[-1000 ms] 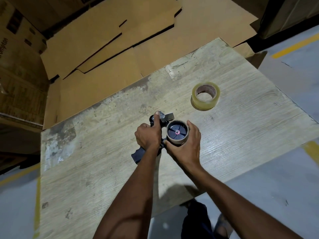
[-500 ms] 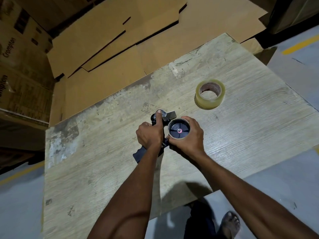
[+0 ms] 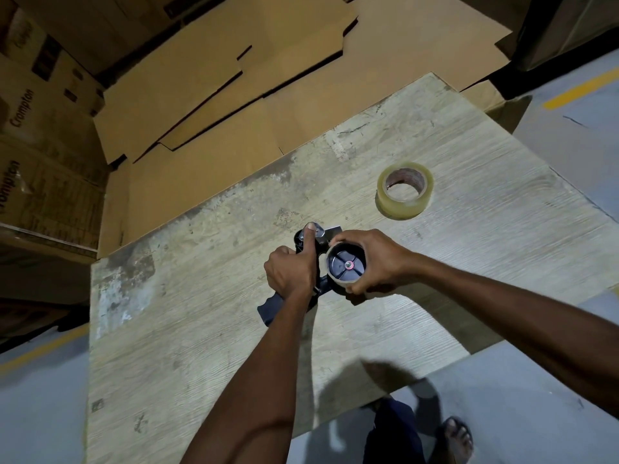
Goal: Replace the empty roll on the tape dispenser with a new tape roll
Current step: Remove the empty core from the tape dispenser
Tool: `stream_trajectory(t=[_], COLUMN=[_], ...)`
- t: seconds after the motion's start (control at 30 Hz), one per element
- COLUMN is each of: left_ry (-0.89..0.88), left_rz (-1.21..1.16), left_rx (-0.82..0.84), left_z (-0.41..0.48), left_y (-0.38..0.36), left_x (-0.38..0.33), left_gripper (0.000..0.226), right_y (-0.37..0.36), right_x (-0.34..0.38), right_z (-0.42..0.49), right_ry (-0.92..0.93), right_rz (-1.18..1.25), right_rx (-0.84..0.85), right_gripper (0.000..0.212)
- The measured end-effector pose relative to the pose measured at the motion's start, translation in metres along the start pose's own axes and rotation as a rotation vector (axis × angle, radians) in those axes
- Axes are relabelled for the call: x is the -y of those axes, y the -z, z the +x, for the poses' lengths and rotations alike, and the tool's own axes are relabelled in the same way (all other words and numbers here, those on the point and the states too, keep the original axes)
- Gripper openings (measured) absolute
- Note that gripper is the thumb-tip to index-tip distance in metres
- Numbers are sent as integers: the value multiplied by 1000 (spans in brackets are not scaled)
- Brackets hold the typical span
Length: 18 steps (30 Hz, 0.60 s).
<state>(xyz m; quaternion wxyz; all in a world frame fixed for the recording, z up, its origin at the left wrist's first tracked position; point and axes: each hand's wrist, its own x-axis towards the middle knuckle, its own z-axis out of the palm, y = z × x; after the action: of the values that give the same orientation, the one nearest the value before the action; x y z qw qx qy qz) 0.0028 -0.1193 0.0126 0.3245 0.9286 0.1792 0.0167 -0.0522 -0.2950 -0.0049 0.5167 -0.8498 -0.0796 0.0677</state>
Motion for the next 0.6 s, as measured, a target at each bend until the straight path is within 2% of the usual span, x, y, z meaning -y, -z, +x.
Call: stream_trajectory(t=[0.07,0.17,0.33,0.47,0.6], left_ry=[2,7,5,-4,-9], left_rz=[-1,-7,-6,6,26], left_rx=[3,9,2,-25,-41], left_z=[0,-2,-2,1,4], left_y=[0,1,0,-3,-6], left_x=[0,-1,0,1,3], left_gripper=[80,79,79,80,80], right_y=[-10,-42,-91,-106,-104], right_x=[-3,-2,12,17,13], right_z=[-8,-27,-25,-11,-8], right_ry=[-24,-81,-260,-354,-279], right_rz=[49,167,165,189,173], right_rx=[-86,-346,-743,-891,-938], right_gripper=[82,90,101,99,81])
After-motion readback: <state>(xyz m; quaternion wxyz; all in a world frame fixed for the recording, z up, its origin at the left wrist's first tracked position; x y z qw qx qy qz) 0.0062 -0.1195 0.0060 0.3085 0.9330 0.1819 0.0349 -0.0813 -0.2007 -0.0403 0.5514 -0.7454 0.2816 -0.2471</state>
